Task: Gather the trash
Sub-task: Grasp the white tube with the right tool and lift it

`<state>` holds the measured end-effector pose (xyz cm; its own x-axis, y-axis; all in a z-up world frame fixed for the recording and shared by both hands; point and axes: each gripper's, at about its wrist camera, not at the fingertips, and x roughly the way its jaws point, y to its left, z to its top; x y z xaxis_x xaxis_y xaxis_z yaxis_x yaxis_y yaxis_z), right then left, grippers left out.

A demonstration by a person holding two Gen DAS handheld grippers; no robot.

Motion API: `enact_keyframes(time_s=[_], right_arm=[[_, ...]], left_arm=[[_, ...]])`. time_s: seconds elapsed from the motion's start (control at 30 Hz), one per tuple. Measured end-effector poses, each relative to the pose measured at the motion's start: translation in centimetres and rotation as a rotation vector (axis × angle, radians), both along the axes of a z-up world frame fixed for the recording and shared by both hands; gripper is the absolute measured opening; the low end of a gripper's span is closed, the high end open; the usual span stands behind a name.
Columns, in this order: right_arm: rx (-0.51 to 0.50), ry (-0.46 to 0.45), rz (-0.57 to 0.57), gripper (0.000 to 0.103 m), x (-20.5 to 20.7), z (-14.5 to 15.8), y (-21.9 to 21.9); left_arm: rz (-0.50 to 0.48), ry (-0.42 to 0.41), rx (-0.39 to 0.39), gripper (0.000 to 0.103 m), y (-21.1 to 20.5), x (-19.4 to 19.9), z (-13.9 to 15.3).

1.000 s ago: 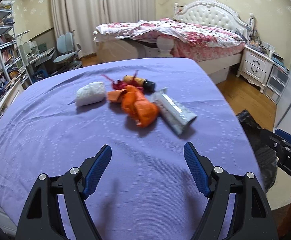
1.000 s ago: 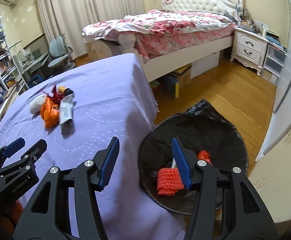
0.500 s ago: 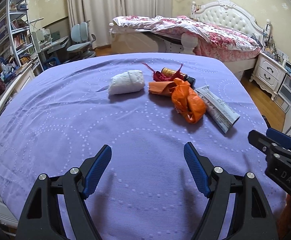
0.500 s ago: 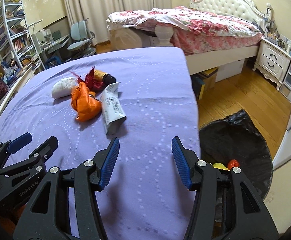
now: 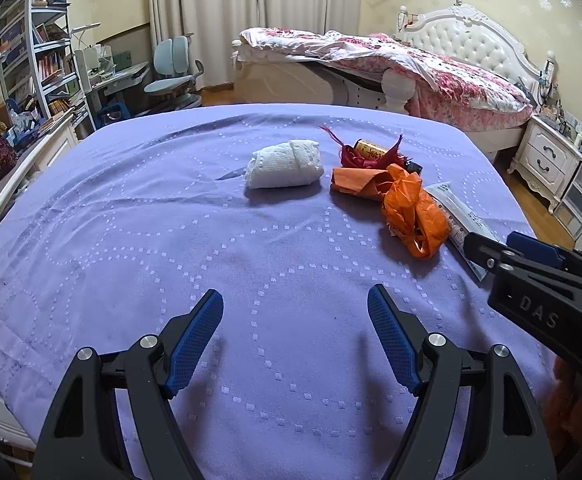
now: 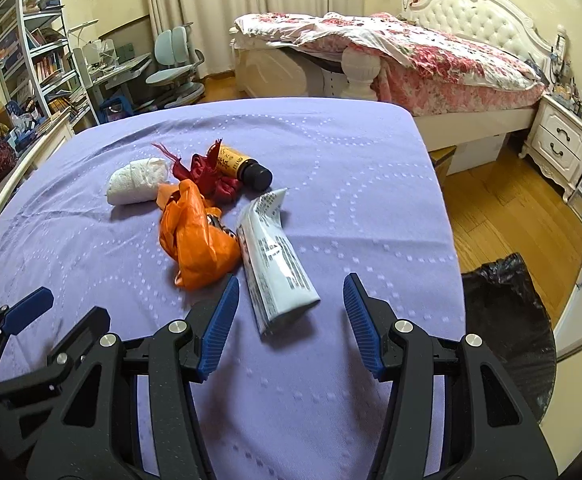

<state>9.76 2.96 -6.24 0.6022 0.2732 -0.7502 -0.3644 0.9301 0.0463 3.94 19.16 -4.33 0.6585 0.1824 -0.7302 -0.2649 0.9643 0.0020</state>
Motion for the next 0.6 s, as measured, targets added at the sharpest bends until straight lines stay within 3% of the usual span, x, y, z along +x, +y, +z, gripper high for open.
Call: enact_keyframes(time_s=[0.1, 0.27, 0.6], right_arm=[[-0.017, 0.011, 0.009, 0.051, 0.6, -0.3, 0.7], [-0.023, 0.032, 0.009, 0.026, 1.4, -0.7, 0.8], [0.024, 0.040, -0.061, 0.024, 2.7, -0.9, -2.4]], left_arm=[[-0.002, 0.001, 0.000, 0.075, 0.0, 0.0, 0.0], [-0.014, 0.000, 0.004, 0.076, -0.1, 0.3, -0.1], [-0.066, -0.016, -0.011, 0.077, -1.5, 2.1, 0.0]])
